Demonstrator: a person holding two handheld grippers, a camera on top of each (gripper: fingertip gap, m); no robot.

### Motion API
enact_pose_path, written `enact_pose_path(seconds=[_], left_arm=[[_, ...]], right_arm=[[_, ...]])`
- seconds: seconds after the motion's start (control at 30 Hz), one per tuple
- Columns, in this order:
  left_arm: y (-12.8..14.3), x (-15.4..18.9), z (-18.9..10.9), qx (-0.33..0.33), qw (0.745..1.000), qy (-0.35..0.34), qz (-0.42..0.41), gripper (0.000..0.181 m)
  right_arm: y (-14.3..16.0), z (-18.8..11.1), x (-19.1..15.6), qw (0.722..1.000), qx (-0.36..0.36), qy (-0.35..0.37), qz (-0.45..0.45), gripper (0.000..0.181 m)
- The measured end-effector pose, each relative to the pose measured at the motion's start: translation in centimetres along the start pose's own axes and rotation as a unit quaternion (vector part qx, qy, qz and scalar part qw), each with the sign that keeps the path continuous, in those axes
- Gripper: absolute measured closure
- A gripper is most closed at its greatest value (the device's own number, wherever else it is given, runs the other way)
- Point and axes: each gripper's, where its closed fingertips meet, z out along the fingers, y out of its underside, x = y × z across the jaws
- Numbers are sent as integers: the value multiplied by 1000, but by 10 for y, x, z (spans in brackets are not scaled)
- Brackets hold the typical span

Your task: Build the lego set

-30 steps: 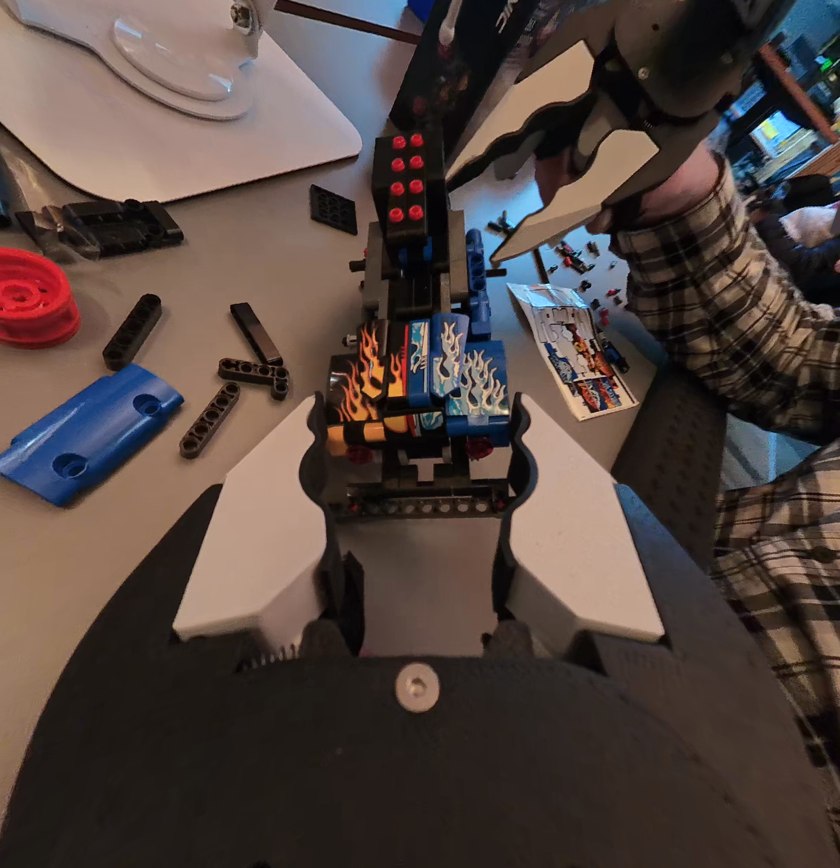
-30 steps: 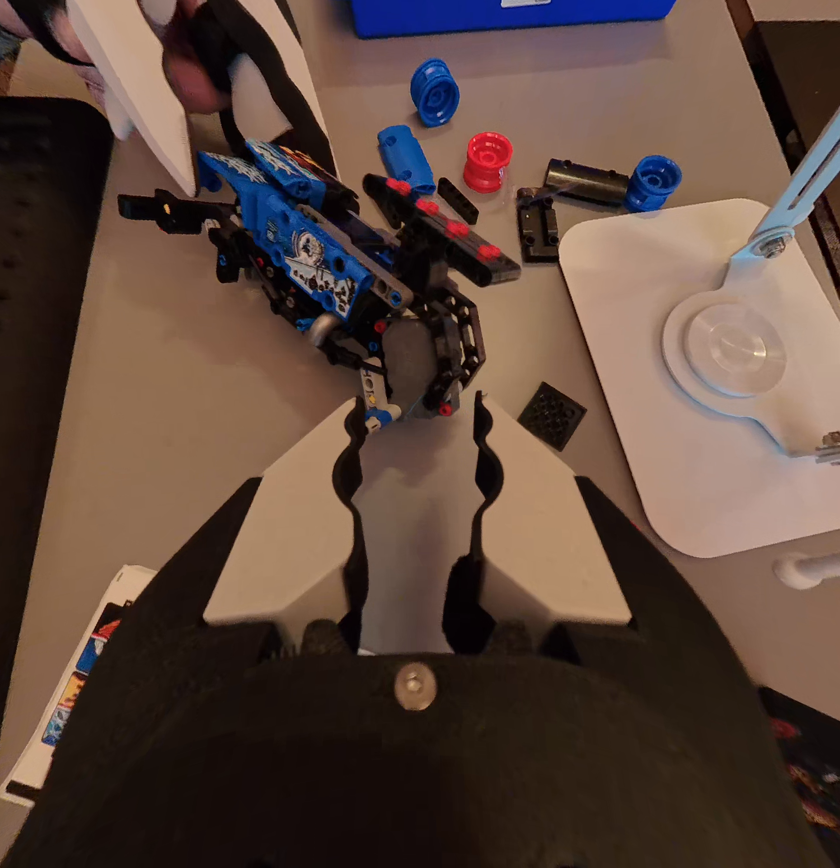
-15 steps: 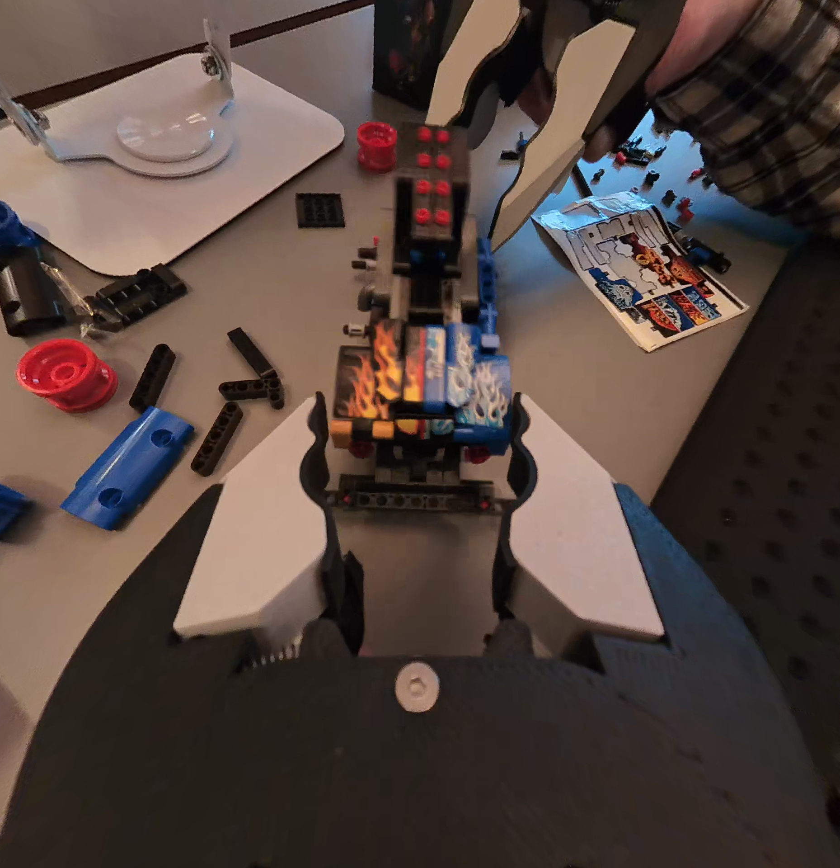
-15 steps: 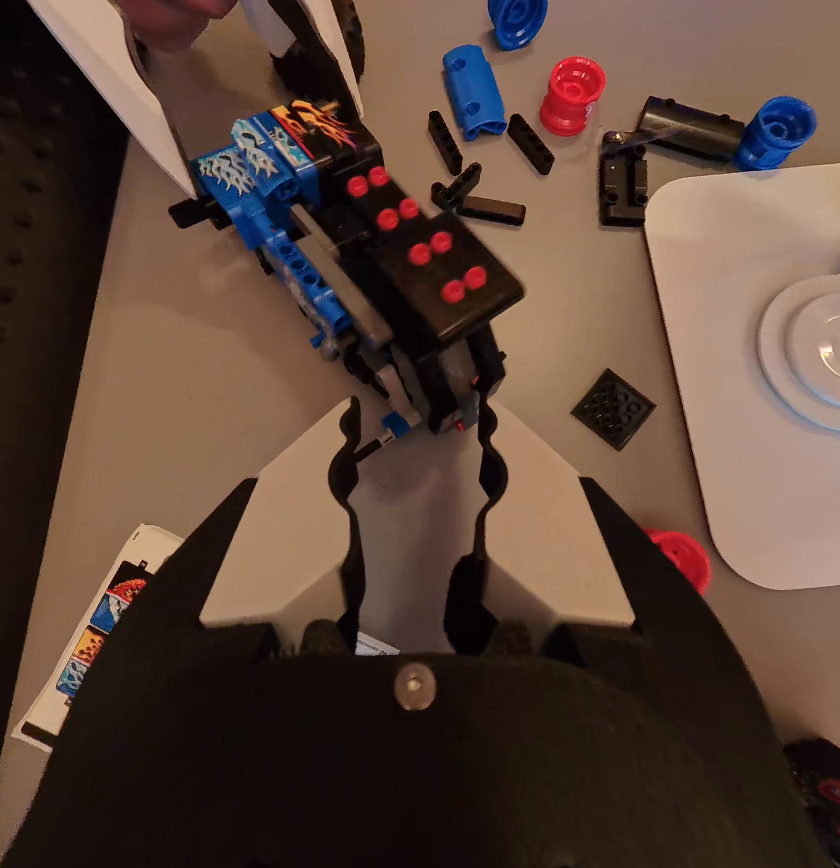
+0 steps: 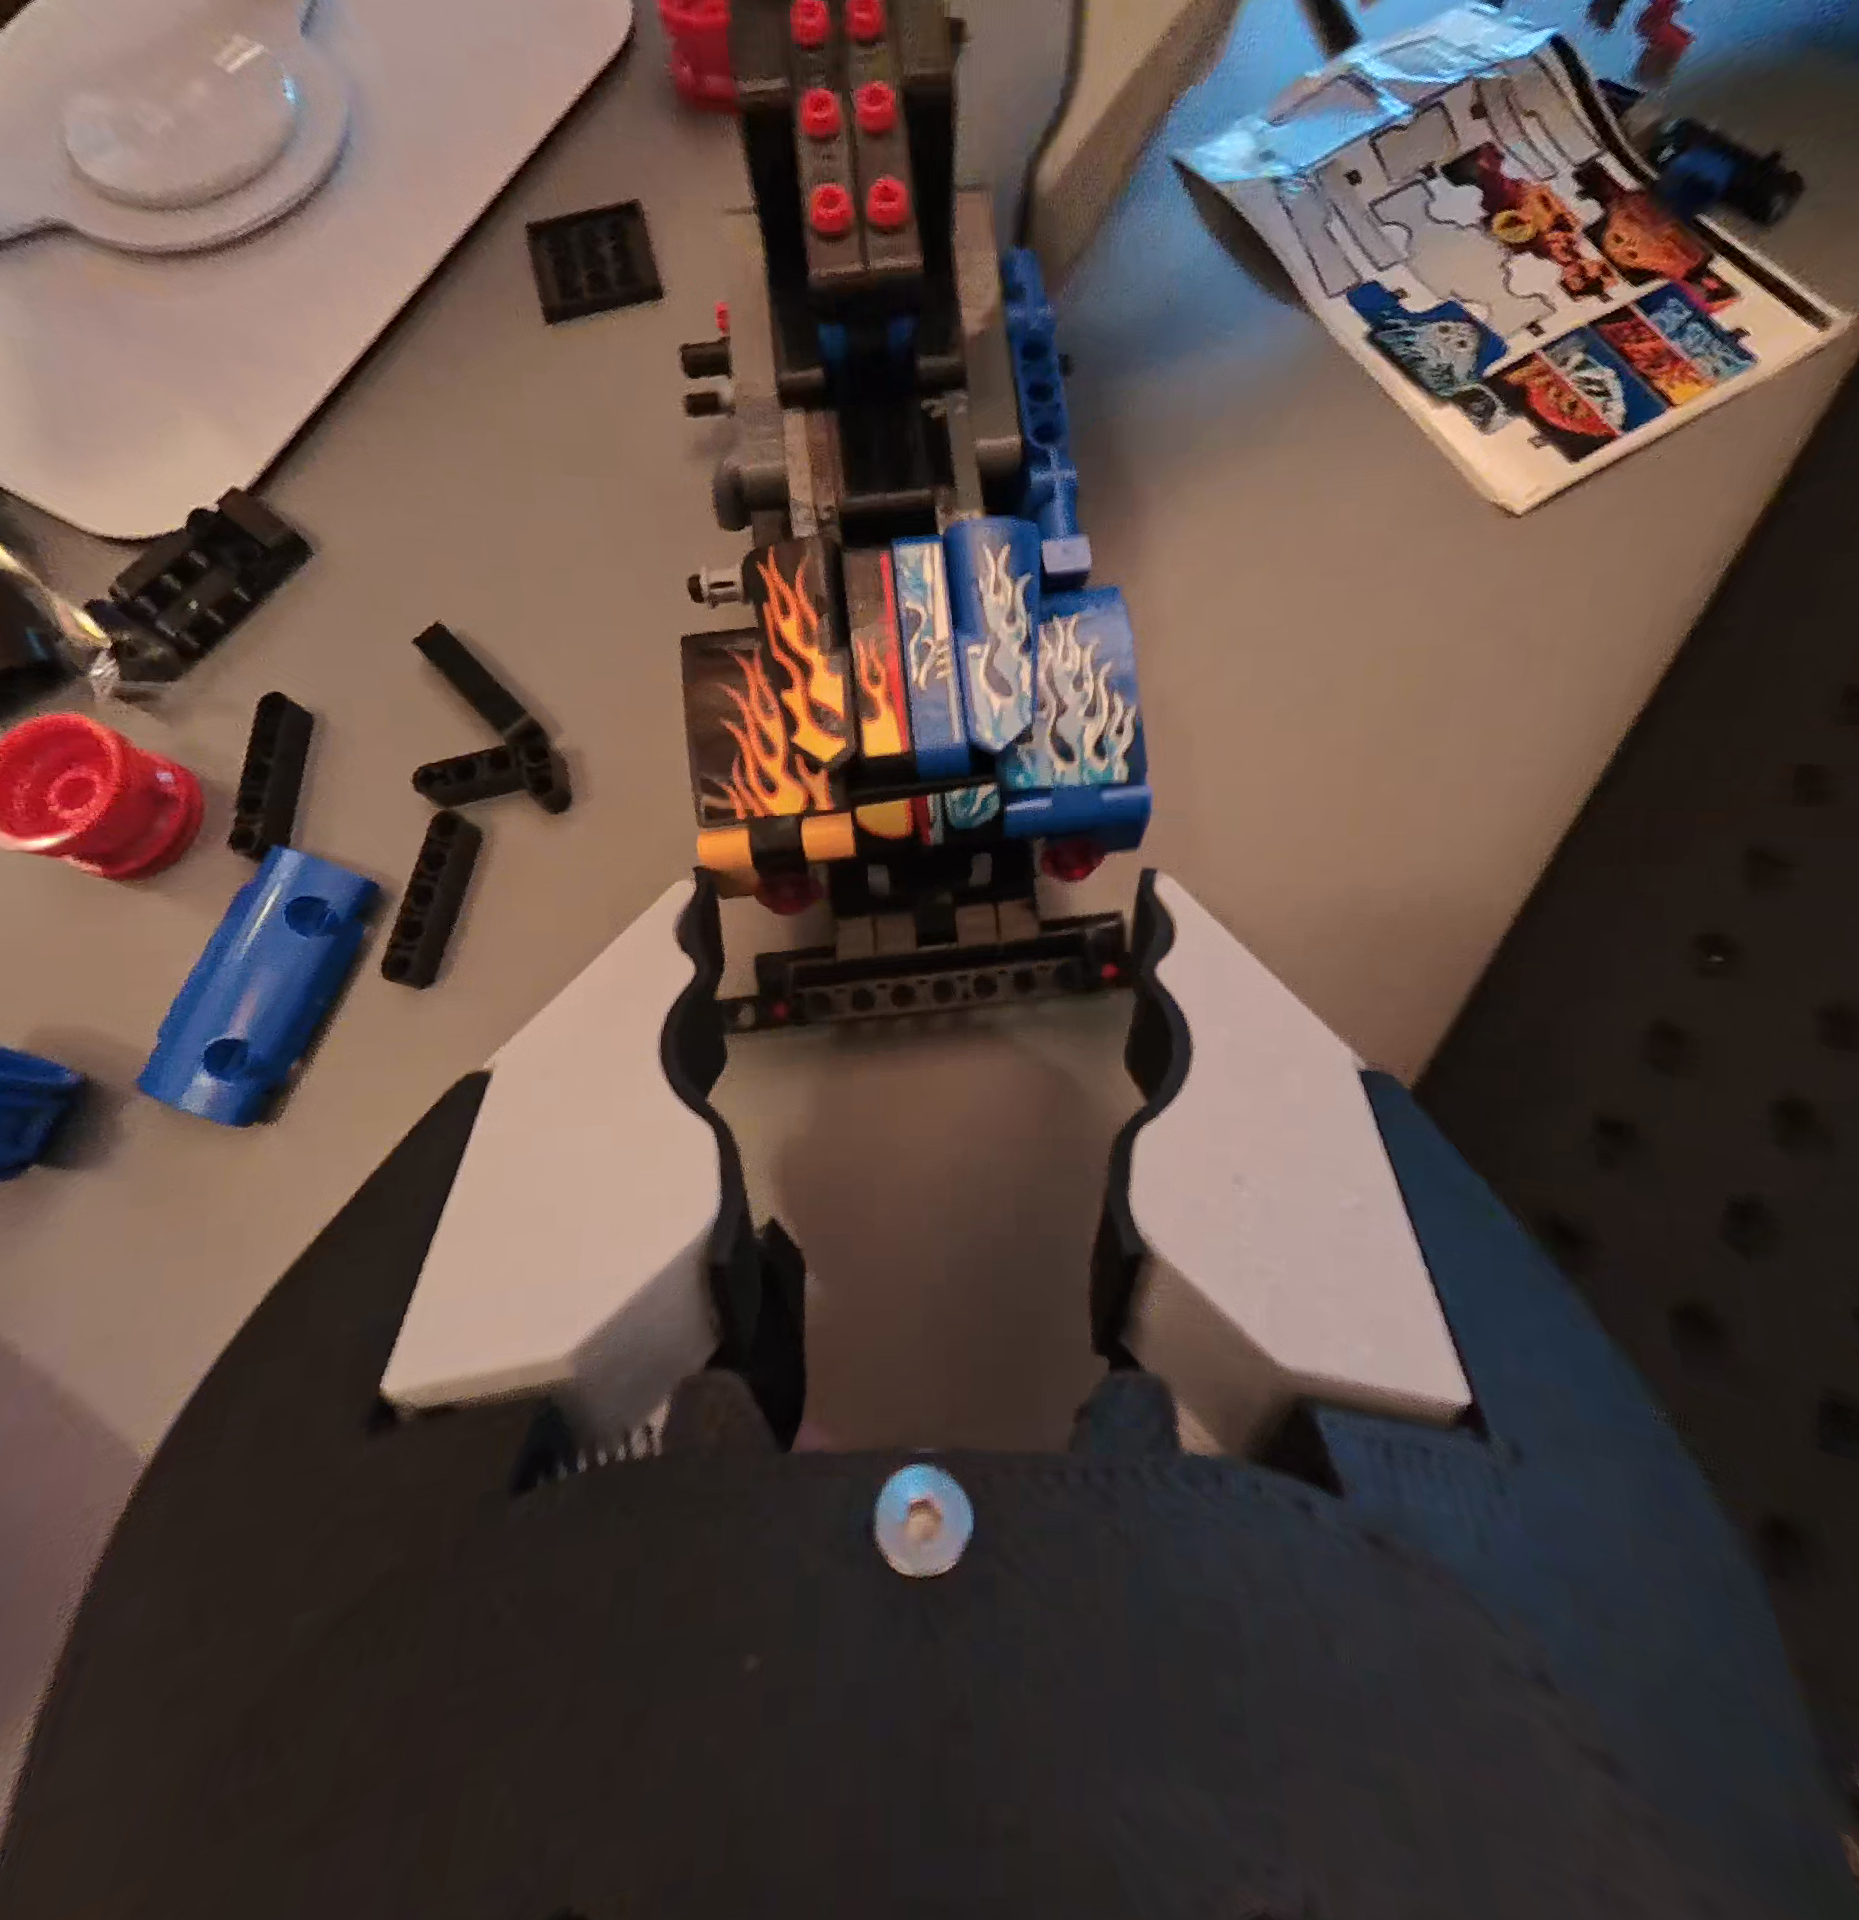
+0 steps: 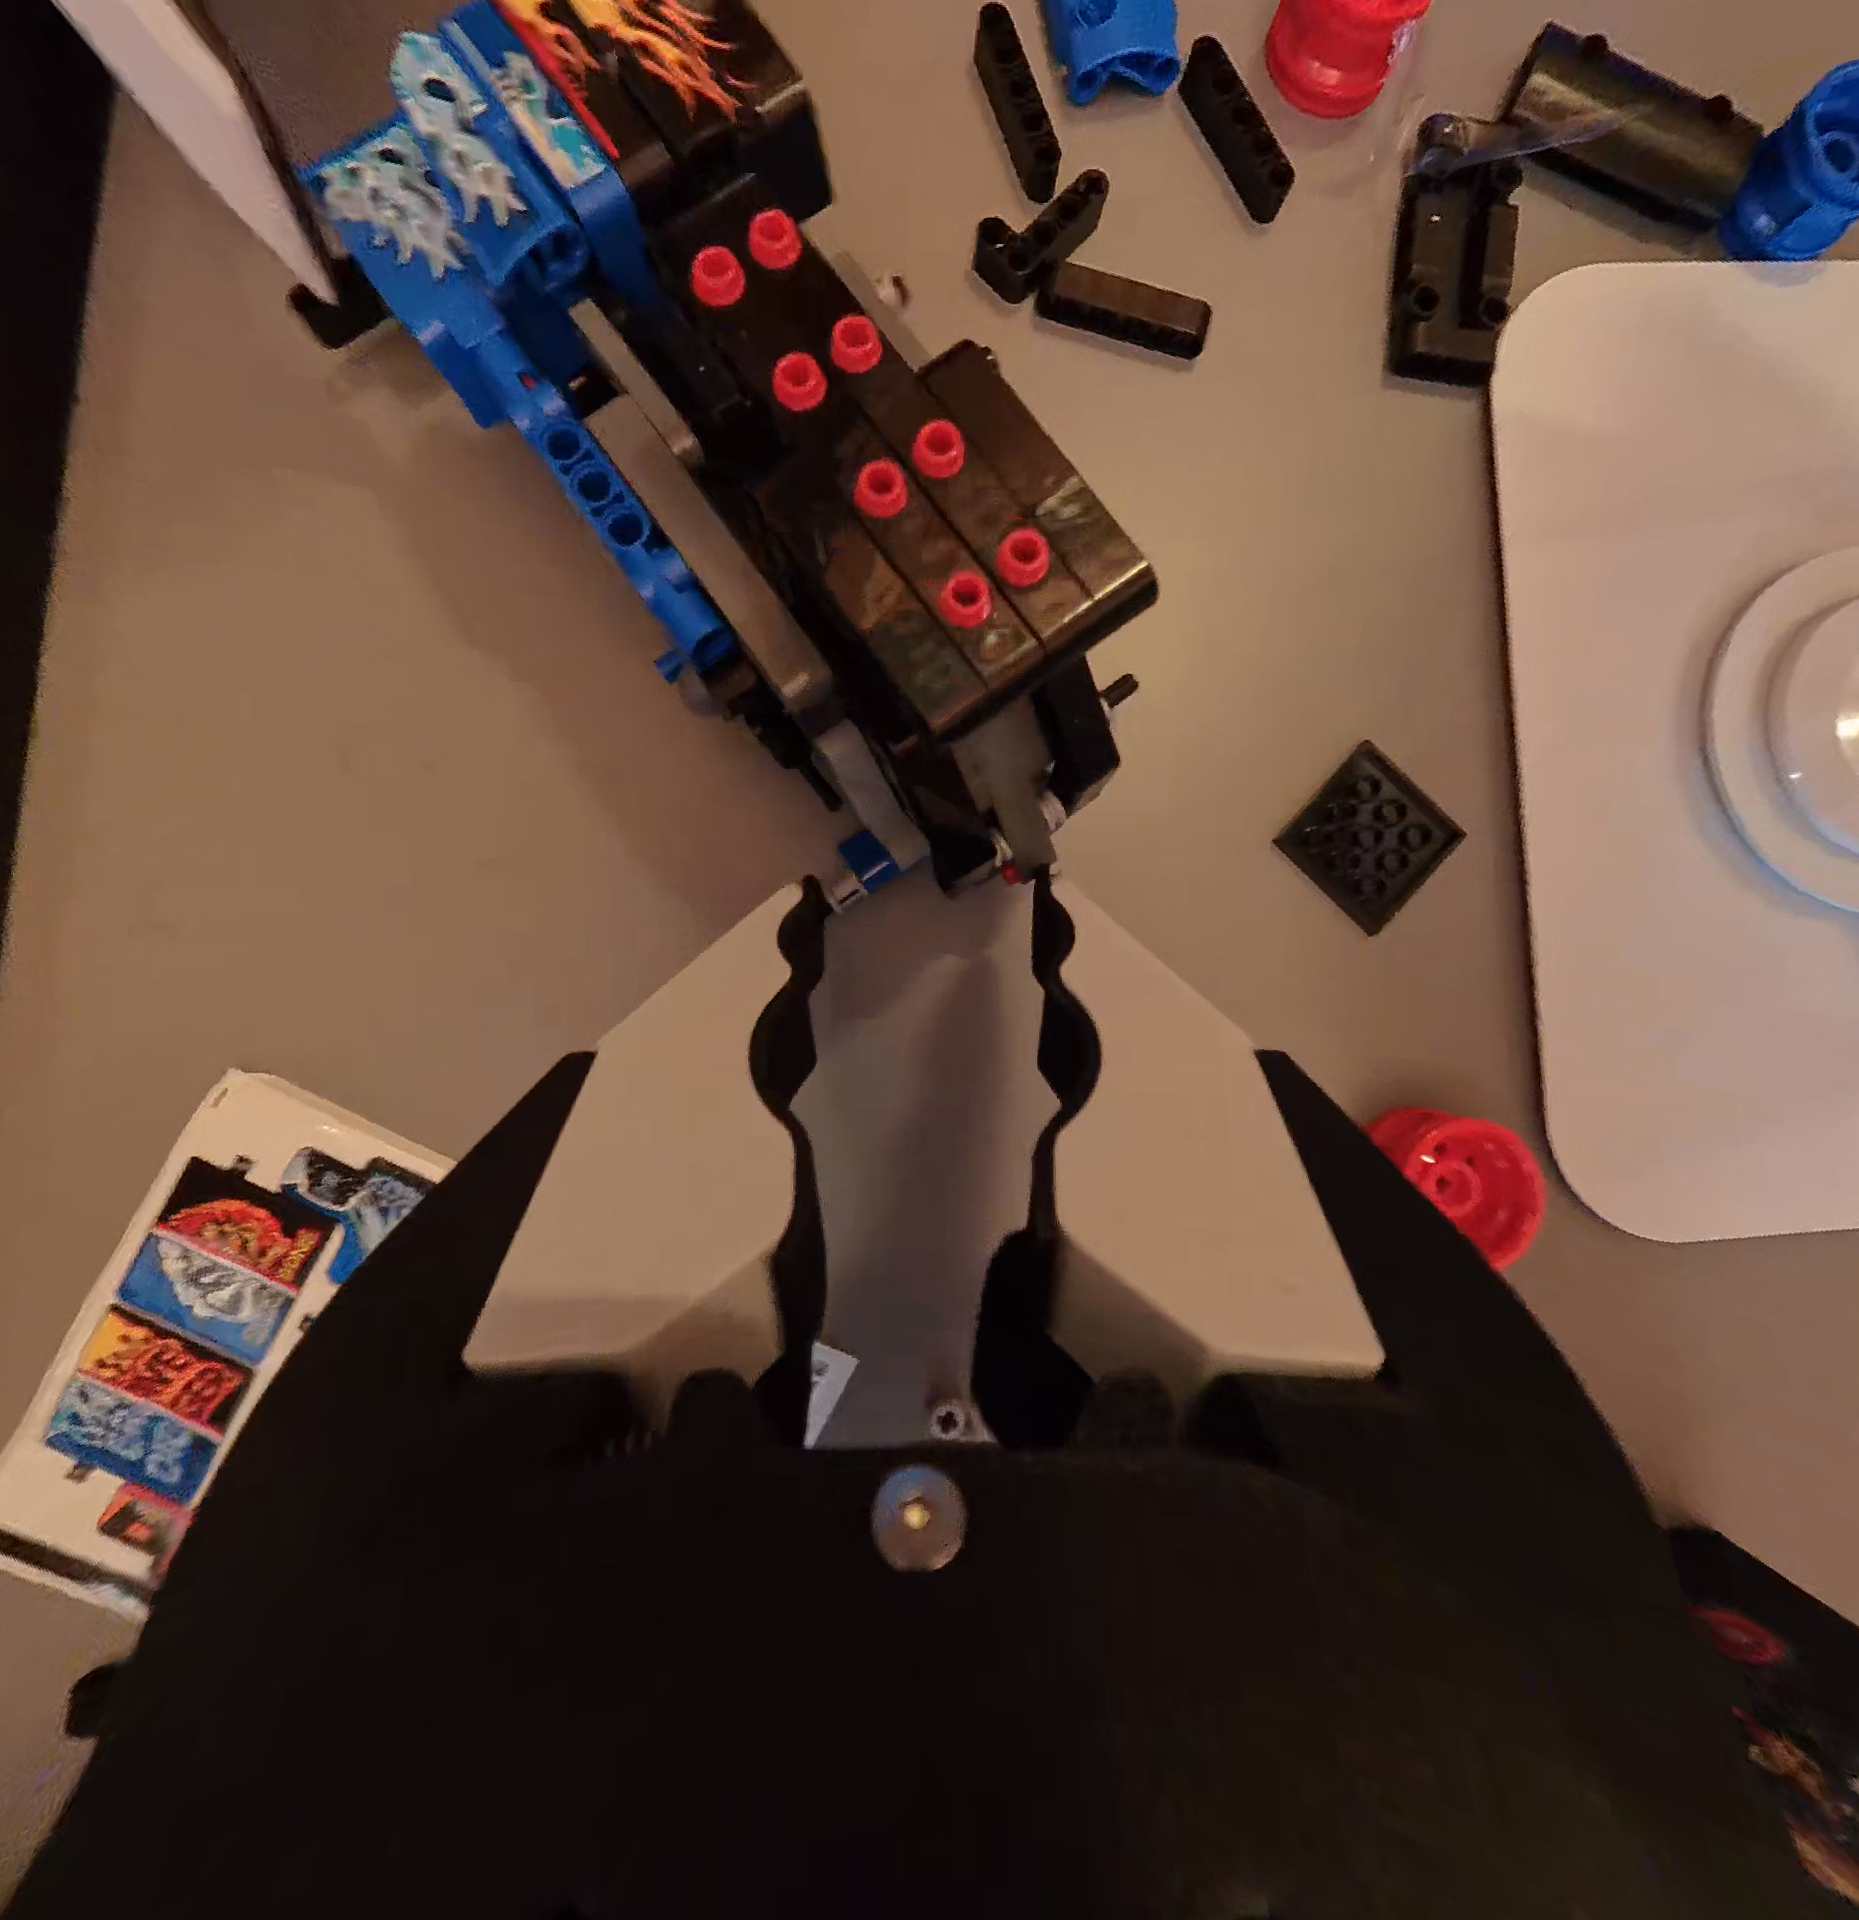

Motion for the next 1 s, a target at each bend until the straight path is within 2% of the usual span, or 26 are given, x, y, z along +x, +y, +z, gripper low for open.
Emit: enact_pose_path(seconds=[0.07, 0.23, 0.3, 0.43, 0.53, 0.63, 0.8, 1.0], left_arm=[[-3, 9, 1, 4, 1000, 8, -3, 112], [-4, 42, 10, -3, 999, 27, 20, 111], [-3, 40, 9, -5, 1000, 13, 17, 108], [-19, 28, -5, 53, 998, 12, -24, 104], [-32, 25, -8, 81, 996, 19, -35, 101], [-37, 26, -1, 74, 997, 29, -26, 100], [-38, 32, 12, 64, 996, 64, -26, 99], [-42, 37, 18, 72, 994, 79, -22, 99]], right_arm=[[0, 1, 6, 1000, -1, 19, -3, 144], [-4, 6, 15, 999, 15, 43, 6, 148], [-1, 7, 13, 999, 8, 36, 1, 142], [0, -3, 13, 999, 7, 33, -5, 132], [-7, -12, 4, 999, 28, 17, -19, 118], [-17, -15, -6, 998, 48, 1, -28, 101], [-14, 0, -14, 999, 19, 2, -39, 101], [-16, 5, -14, 1000, 26, -5, -17, 97]])
